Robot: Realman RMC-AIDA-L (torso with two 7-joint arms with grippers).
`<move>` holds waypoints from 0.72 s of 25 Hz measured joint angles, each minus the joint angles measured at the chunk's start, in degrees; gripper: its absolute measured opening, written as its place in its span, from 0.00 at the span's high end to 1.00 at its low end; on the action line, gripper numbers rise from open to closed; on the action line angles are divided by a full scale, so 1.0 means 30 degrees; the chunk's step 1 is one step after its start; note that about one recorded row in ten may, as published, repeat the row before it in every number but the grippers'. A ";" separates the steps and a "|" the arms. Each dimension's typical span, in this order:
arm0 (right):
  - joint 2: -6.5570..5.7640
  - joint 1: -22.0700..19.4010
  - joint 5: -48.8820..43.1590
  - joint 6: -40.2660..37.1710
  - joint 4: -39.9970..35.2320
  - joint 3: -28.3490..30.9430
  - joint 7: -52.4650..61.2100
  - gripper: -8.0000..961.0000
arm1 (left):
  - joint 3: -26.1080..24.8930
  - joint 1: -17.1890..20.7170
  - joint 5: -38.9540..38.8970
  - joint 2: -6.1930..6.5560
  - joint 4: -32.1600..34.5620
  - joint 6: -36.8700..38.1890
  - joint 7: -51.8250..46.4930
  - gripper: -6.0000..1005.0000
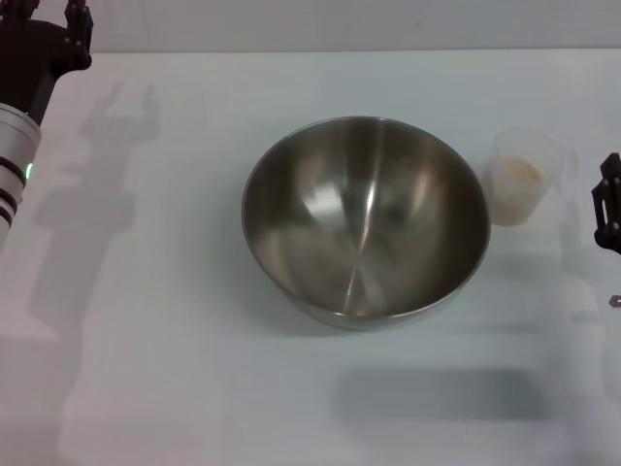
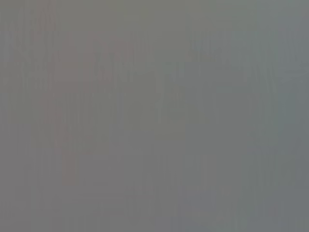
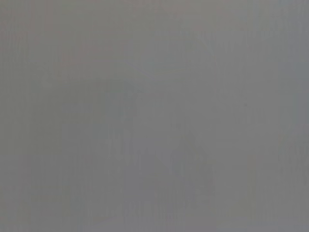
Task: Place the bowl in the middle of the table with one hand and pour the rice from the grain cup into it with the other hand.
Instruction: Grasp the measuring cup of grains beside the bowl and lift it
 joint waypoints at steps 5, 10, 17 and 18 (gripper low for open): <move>-0.0025 -0.0082 -0.0002 0.0504 -0.0088 -0.0002 0.0835 0.50 | 0.0039 0.0048 0.0002 -0.0033 0.0000 -0.0030 0.0000 0.55; -0.0022 -0.0091 -0.0003 0.1066 -0.0378 0.0039 0.1185 0.50 | 0.0041 0.0099 0.0001 -0.0043 0.0000 -0.0057 0.0000 0.55; -0.0019 0.0124 0.0246 0.1791 -0.0663 0.0217 0.1224 0.50 | 0.0040 0.0104 0.0001 -0.0045 0.0000 -0.0140 -0.0001 0.55; -0.0024 0.0168 0.0257 0.1856 -0.0687 0.0221 0.1224 0.50 | 0.0047 0.0102 0.0001 -0.0045 0.0000 -0.0127 -0.0001 0.55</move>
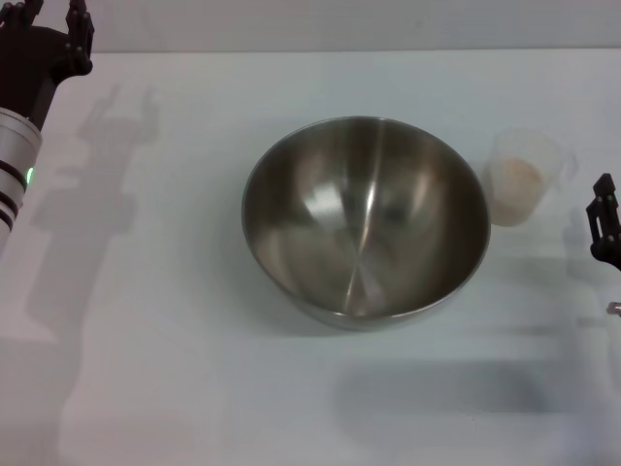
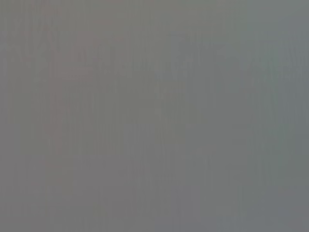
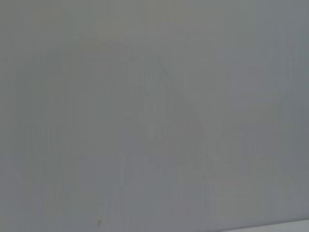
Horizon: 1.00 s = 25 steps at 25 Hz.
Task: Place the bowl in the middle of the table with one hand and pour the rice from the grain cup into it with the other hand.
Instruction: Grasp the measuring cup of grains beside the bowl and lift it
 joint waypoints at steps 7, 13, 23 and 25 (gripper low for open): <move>-0.0009 0.0275 0.0019 0.0334 -0.0066 0.0058 0.0001 0.50 | 0.0048 0.0099 0.0001 -0.0001 -0.0002 -0.0018 0.0010 0.55; 0.0009 0.0320 0.0033 0.0358 -0.0098 0.0058 0.0001 0.50 | 0.0052 0.0186 0.0001 -0.0024 -0.0002 0.0026 0.0026 0.55; 0.0017 0.0313 0.0714 0.1150 -0.0111 -0.0132 0.0055 0.50 | 0.0196 0.0194 0.0004 -0.0029 -0.0114 0.0072 0.1142 0.55; 0.0014 0.0334 0.0736 0.1151 -0.0110 -0.0159 0.0058 0.50 | 0.0409 0.0198 0.0019 -0.0029 -0.0166 0.0075 0.1224 0.55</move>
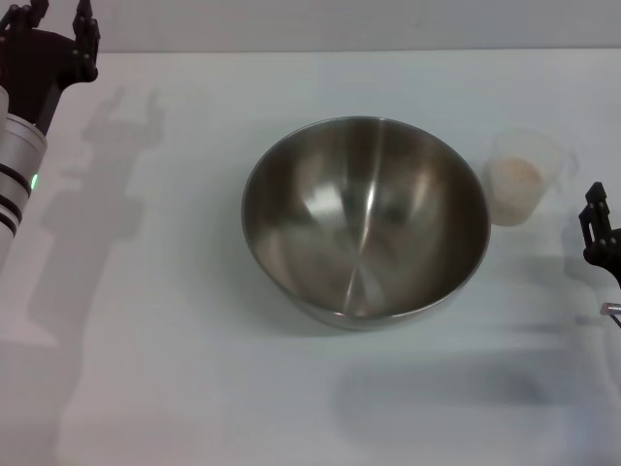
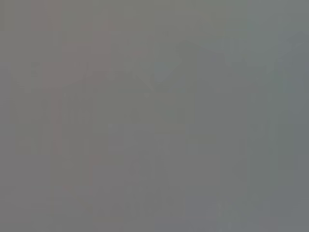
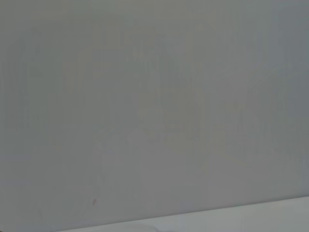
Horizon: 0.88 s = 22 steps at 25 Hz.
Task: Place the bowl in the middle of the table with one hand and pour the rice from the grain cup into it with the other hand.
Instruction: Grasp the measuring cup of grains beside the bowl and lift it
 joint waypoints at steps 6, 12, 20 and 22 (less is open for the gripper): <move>-0.0047 0.0171 0.0016 0.0191 0.0002 0.0156 0.0001 0.50 | 0.0129 0.0037 0.0011 -0.0012 -0.0012 0.0101 0.0003 0.55; -0.0073 0.0384 0.0031 0.0219 -0.0119 0.0176 0.0002 0.50 | 0.0120 0.0207 0.0015 -0.0029 0.0001 0.0556 -0.0001 0.55; -0.0036 0.0873 0.0180 0.0674 -0.0212 0.0192 0.0027 0.50 | -0.0033 0.0270 0.0010 -0.0009 0.0124 0.1049 0.0010 0.55; -0.0034 0.1008 0.0556 0.0968 -0.0254 0.0138 0.0228 0.50 | -0.0041 0.0286 0.0011 -0.0007 0.0134 0.1052 0.0012 0.55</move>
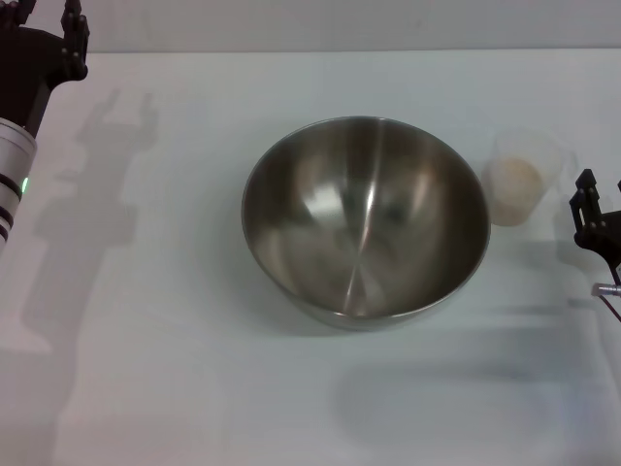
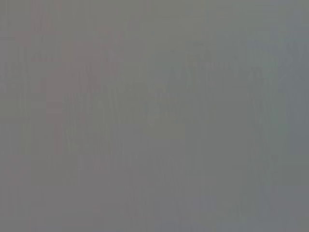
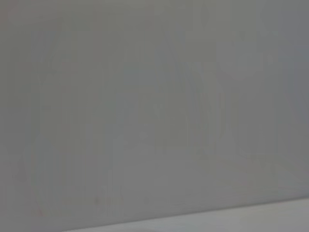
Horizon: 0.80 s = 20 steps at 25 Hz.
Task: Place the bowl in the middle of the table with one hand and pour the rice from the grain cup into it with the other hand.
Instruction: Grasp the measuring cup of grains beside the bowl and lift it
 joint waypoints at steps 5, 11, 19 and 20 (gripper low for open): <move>-0.0039 0.0201 0.0173 0.0304 -0.0072 -0.0215 0.0329 0.50 | 0.0003 -0.0017 -0.0001 0.0019 0.0003 0.0000 0.0008 0.55; -0.0023 0.0202 0.0142 0.0650 -0.0081 -0.0211 0.0355 0.50 | -0.0024 -0.0150 0.0000 0.0043 0.0011 0.0000 0.0017 0.55; -0.0004 0.0195 0.0170 0.0688 -0.0244 -0.0196 0.0379 0.50 | -0.0025 -0.0232 0.0000 0.0037 -0.0128 -0.0006 0.0624 0.55; -0.0030 0.0198 0.0170 0.0689 -0.0244 -0.0196 0.0404 0.50 | -0.0021 -0.0233 0.0000 0.0028 -0.0130 -0.0008 0.0676 0.55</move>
